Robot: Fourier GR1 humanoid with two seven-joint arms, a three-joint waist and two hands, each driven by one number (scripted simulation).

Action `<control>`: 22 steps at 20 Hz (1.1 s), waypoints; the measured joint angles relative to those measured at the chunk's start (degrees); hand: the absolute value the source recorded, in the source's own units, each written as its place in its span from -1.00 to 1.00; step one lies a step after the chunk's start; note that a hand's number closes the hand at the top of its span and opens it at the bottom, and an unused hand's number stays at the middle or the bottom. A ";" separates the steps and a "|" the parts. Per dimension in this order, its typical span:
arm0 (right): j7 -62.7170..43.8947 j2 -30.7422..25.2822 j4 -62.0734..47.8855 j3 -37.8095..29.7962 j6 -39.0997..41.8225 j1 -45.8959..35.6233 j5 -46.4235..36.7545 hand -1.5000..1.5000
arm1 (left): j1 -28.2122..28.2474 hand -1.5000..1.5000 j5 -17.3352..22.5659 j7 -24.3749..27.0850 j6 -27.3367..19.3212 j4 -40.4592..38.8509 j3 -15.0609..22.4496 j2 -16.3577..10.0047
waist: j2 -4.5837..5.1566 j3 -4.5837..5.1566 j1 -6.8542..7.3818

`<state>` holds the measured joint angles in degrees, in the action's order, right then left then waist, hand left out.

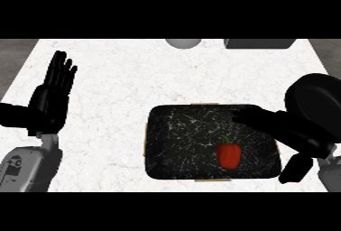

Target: Pick the bell pepper from the tray and place it in the pot

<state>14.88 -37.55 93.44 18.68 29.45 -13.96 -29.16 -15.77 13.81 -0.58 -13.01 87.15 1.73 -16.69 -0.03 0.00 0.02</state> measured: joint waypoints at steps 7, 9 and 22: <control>1.05 4.82 0.60 0.25 0.38 2.44 -6.12 -1.00 | 0.47 0.00 -0.85 -0.78 2.31 0.73 -2.41 0.32 | 0.00 0.00 -0.02; 3.01 5.95 -0.23 0.15 -0.93 3.29 -7.87 -1.00 | 1.93 0.00 -1.36 -0.98 2.62 2.37 -2.40 0.74 | 0.01 -0.01 0.03; 2.42 13.97 -5.96 -0.07 -3.78 2.76 -19.69 -1.00 | -1.07 0.00 -3.52 -1.94 4.50 0.19 -5.07 2.54 | 0.02 0.00 0.00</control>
<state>17.30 -23.58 87.49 18.60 25.68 -11.20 -48.86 -16.84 10.29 -2.52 -8.51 87.34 -3.34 -14.15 -0.01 0.00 0.03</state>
